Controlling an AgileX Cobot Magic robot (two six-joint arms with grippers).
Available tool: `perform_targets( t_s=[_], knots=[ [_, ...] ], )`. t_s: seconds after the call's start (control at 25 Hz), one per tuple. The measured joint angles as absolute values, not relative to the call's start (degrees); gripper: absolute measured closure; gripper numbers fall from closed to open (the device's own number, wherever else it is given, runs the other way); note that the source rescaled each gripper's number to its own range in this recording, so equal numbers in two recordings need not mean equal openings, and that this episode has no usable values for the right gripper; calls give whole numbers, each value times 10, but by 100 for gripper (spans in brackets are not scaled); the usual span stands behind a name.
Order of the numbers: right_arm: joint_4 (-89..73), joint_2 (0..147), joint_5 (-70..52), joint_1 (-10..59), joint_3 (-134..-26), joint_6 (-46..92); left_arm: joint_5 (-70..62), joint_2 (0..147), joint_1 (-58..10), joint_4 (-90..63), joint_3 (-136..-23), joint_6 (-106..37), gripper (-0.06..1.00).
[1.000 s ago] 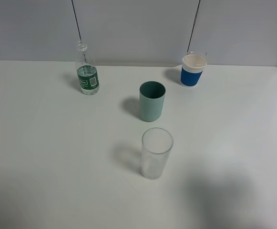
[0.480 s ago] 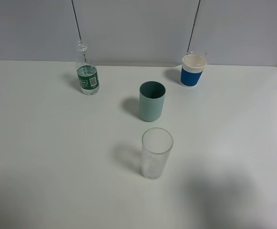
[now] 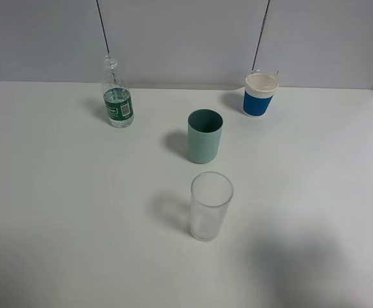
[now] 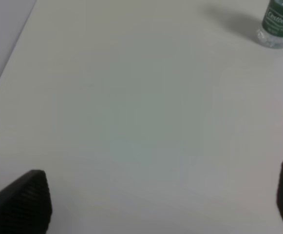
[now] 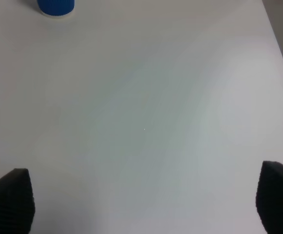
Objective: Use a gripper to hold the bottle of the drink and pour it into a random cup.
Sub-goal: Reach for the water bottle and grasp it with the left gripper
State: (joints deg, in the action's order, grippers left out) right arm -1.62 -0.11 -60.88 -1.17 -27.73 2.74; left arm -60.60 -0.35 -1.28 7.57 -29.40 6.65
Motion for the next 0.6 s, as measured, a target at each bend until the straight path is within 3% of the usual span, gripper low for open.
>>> perform_targets(
  t_s=[0.6],
  knots=[
    [-16,-1,-609,-12,-277,27,-606,-4,-13,76,-294,66,-6]
  ],
)
